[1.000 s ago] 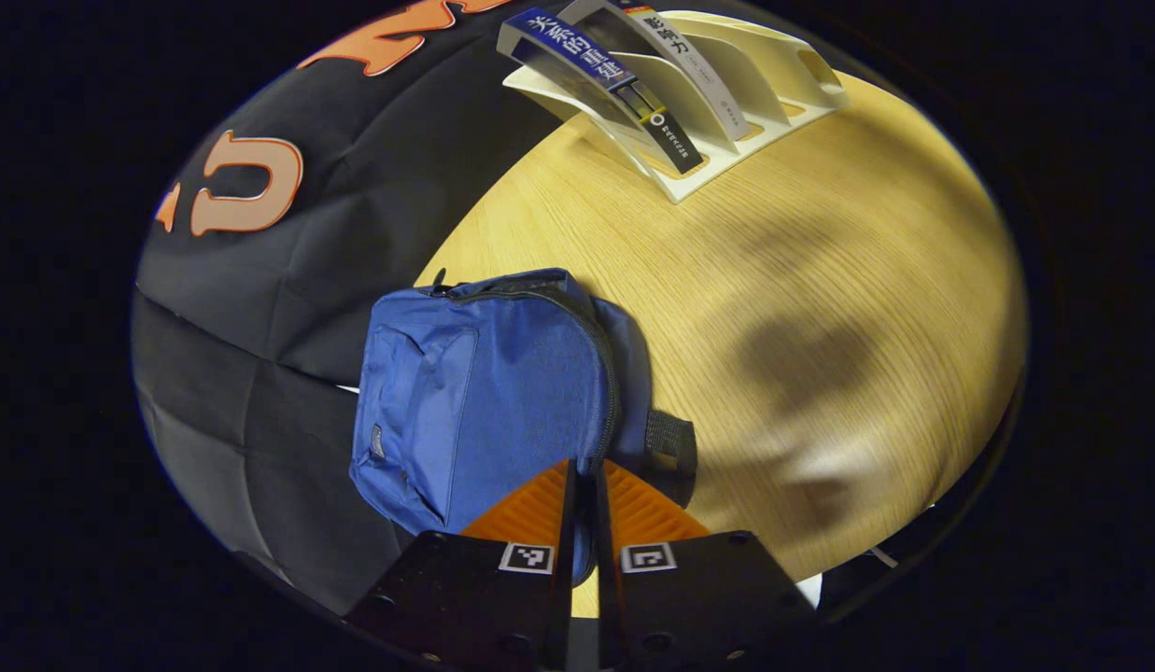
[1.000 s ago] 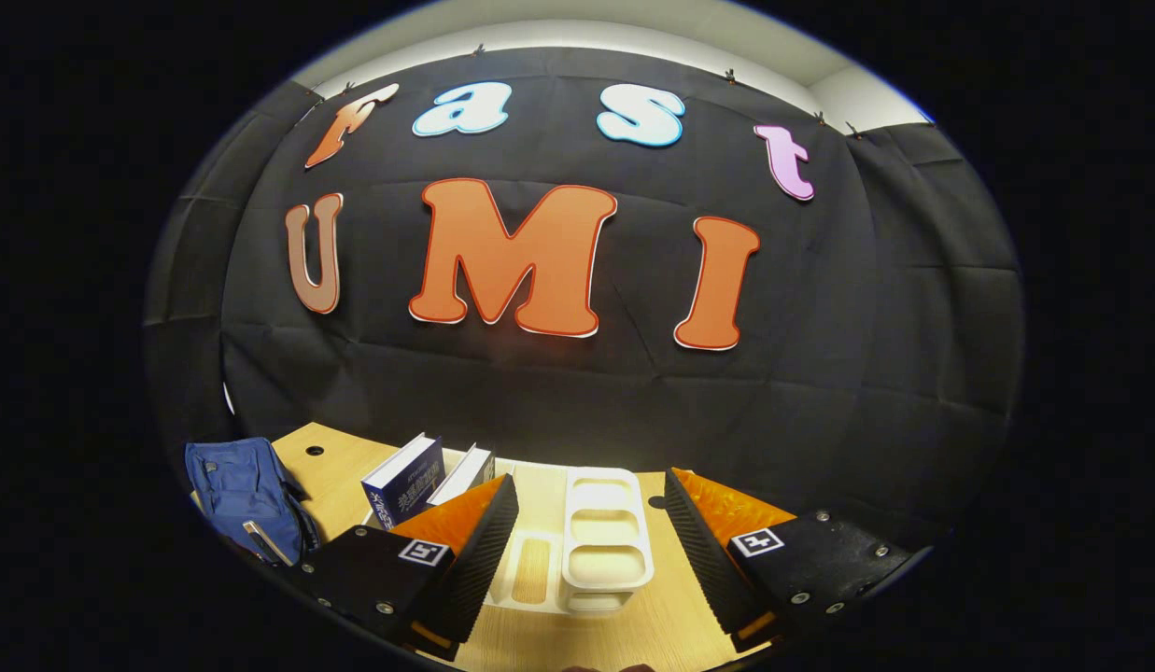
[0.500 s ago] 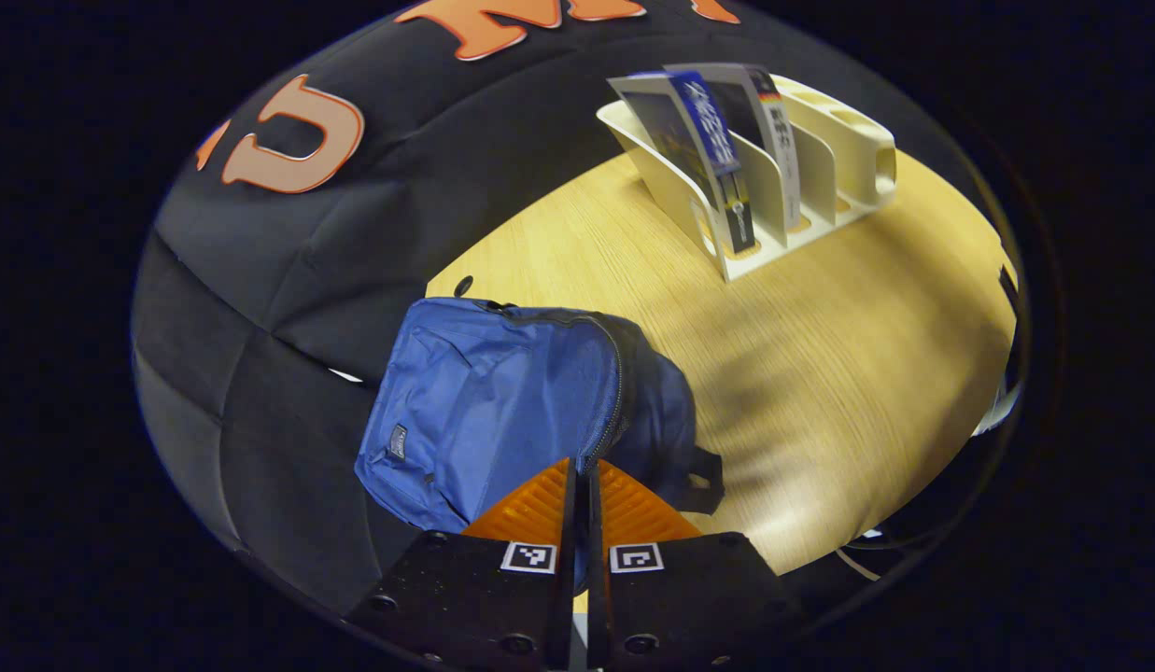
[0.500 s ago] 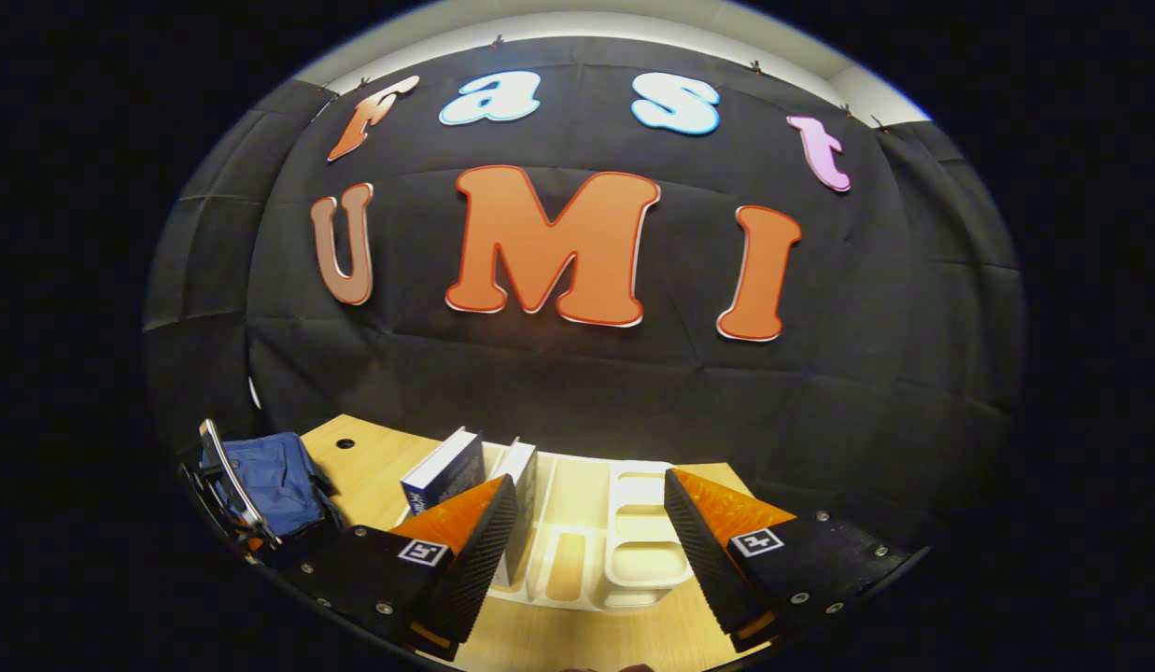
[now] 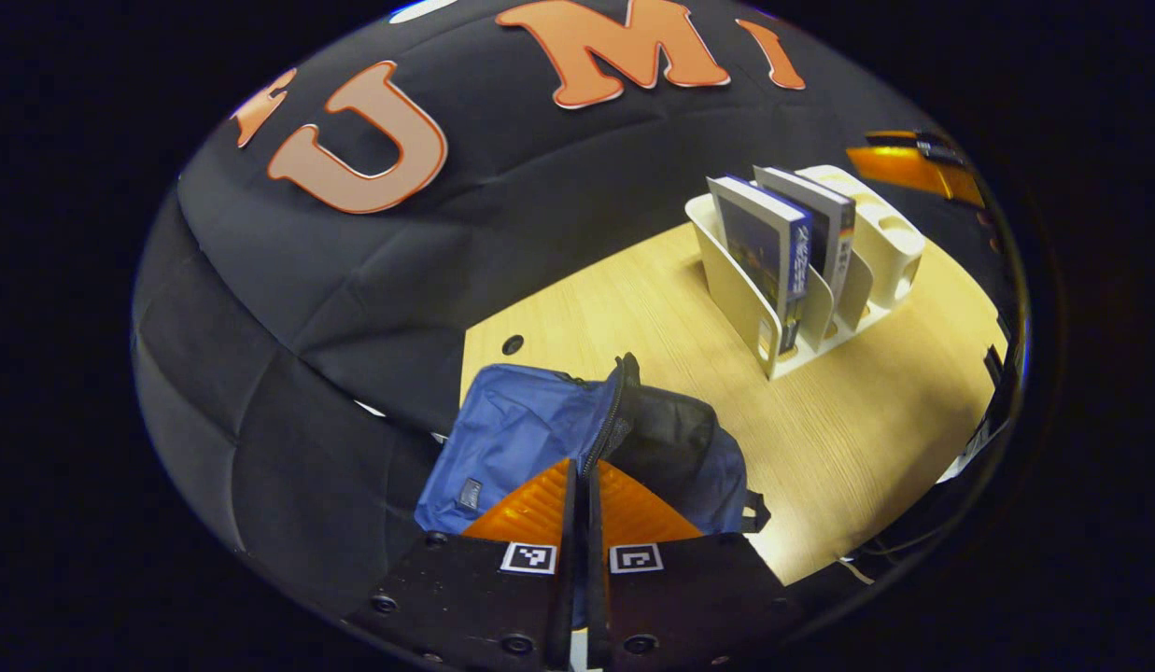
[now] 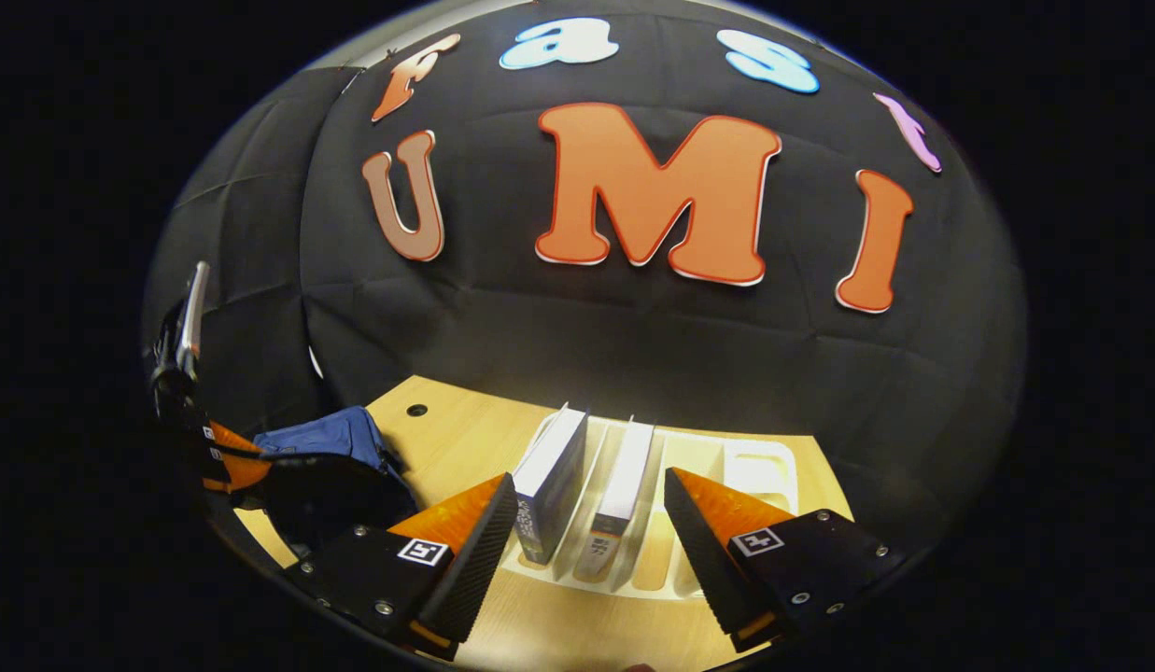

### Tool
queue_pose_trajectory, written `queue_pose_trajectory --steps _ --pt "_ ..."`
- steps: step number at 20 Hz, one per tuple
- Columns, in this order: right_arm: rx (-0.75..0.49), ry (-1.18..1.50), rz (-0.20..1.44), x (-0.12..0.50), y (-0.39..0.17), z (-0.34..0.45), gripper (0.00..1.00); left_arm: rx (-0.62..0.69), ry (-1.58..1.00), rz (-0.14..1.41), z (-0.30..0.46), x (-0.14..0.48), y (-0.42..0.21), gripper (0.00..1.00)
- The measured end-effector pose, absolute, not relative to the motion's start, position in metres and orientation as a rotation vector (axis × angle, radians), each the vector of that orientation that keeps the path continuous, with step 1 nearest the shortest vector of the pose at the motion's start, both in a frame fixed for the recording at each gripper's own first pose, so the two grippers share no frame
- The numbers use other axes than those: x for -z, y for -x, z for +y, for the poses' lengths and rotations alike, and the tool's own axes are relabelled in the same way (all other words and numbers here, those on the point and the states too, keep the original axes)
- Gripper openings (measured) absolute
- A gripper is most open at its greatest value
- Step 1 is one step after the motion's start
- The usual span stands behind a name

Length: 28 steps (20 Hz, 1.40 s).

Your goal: Open the schoolbag, grab two books from the bookshelf and put them into the schoolbag.

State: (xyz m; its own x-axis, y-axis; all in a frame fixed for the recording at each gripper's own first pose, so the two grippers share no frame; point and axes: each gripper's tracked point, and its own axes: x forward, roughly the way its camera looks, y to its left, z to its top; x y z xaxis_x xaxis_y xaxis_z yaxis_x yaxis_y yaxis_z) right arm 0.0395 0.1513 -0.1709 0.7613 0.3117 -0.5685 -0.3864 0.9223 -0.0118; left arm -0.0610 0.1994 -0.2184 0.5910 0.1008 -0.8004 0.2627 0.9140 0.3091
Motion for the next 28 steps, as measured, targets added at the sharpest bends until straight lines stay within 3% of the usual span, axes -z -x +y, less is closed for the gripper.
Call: queue_pose_trajectory --steps 8,13,20,22,24,25,28 --pt "-0.364 0.109 0.824 0.199 -0.085 0.196 0.94 0.130 -0.216 0.972 0.239 0.196 0.035 0.07" --pt "-0.328 0.101 0.975 0.234 -0.104 0.214 0.94 0.154 -0.213 0.968 0.261 0.186 0.014 0.07" --pt "-0.202 0.070 1.170 0.271 -0.128 0.209 0.91 0.220 -0.113 0.978 0.244 0.204 0.006 0.07" --pt "-0.183 0.069 1.222 0.281 -0.128 0.209 0.82 0.215 -0.118 0.970 0.252 0.203 0.004 0.07" --pt "-0.173 0.051 1.291 0.287 -0.122 0.210 0.54 0.223 -0.110 0.977 0.255 0.204 0.007 0.07" --pt "-0.172 0.049 1.331 0.289 -0.119 0.210 0.56 0.229 -0.104 0.977 0.254 0.205 0.008 0.07" --pt "-0.138 0.071 1.388 0.287 -0.119 0.201 0.41 0.234 -0.081 0.976 0.256 0.207 0.011 0.07"
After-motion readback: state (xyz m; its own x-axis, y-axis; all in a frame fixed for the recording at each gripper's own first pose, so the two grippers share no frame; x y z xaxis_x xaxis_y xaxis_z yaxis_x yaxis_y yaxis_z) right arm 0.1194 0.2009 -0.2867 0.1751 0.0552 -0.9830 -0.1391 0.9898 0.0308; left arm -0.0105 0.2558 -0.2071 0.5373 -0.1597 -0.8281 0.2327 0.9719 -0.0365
